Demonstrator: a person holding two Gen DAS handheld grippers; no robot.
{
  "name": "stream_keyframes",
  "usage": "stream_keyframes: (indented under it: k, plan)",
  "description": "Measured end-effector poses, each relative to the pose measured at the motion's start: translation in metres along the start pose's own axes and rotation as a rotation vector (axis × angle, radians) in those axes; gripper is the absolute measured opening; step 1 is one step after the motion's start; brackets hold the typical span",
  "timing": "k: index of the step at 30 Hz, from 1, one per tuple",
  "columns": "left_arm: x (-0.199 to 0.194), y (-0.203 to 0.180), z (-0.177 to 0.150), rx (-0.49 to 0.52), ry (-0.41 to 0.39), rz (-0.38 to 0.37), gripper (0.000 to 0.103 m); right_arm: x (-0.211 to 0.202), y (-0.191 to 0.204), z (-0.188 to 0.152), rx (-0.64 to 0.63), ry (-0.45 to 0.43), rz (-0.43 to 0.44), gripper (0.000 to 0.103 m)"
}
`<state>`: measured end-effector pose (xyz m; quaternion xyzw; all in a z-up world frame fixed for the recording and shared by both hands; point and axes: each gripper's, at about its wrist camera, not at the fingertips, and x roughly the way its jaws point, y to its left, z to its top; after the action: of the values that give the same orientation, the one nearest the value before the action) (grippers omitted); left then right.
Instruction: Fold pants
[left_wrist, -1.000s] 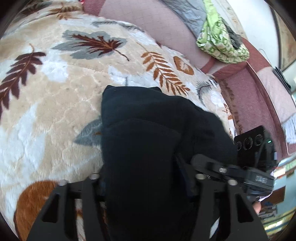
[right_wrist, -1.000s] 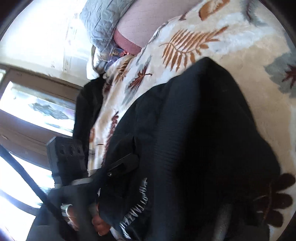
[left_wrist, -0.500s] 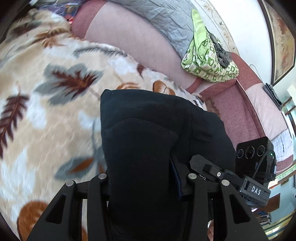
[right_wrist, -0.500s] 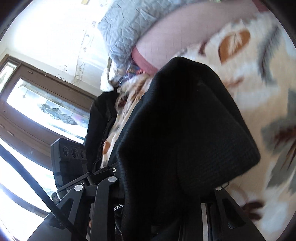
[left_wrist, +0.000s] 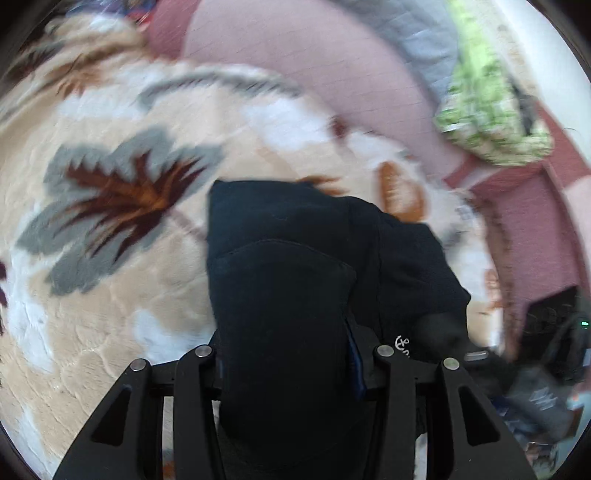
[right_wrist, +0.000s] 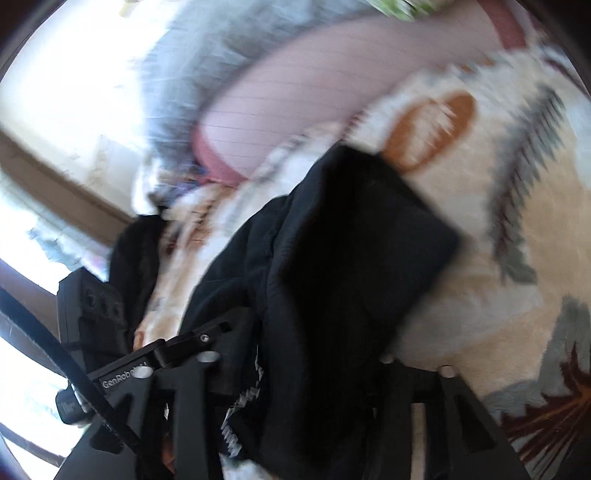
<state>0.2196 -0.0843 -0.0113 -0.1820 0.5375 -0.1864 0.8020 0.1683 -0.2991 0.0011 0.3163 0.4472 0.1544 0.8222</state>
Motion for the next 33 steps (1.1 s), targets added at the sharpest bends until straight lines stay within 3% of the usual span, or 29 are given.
stream_keyframes:
  k: [3,5,10,15,18,21,25,28,31,33]
  plan:
    - [-0.007,0.013,0.001,-0.05,-0.008,-0.048,0.049,-0.014,-0.027,0.005,0.144,-0.017,0.065,0.059]
    - [-0.017,0.014,0.0,-0.038,-0.016,-0.026,0.049,-0.04,-0.047,0.007,0.237,-0.095,0.119,0.067]
    - [-0.053,0.0,-0.005,-0.009,-0.068,-0.005,0.049,-0.084,-0.062,0.005,0.298,-0.192,0.15,0.068]
    - [-0.065,-0.031,-0.026,0.103,-0.126,0.059,0.049,-0.069,-0.056,-0.007,0.346,-0.111,0.231,0.062]
    - [-0.078,-0.016,-0.031,0.026,-0.169,0.076,0.049,-0.05,-0.061,-0.017,0.403,-0.059,0.216,0.062]
    - [-0.094,0.003,-0.03,-0.046,-0.189,0.087,0.049,-0.037,-0.075,-0.022,0.469,-0.066,0.218,0.064]
    - [-0.096,-0.015,-0.031,0.081,-0.184,0.132,0.049,-0.026,-0.09,-0.022,0.529,-0.082,0.255,0.066]
    - [-0.086,-0.039,-0.038,0.161,-0.165,0.119,0.054,-0.022,-0.091,-0.023,0.564,-0.084,0.374,0.066]
    - [-0.07,-0.062,-0.047,0.237,-0.143,0.111,0.062,-0.022,-0.068,-0.017,0.481,-0.042,0.478,0.066]
    - [-0.058,-0.073,-0.051,0.264,-0.118,0.099,0.062,-0.019,-0.061,-0.016,0.459,-0.003,0.576,0.067]
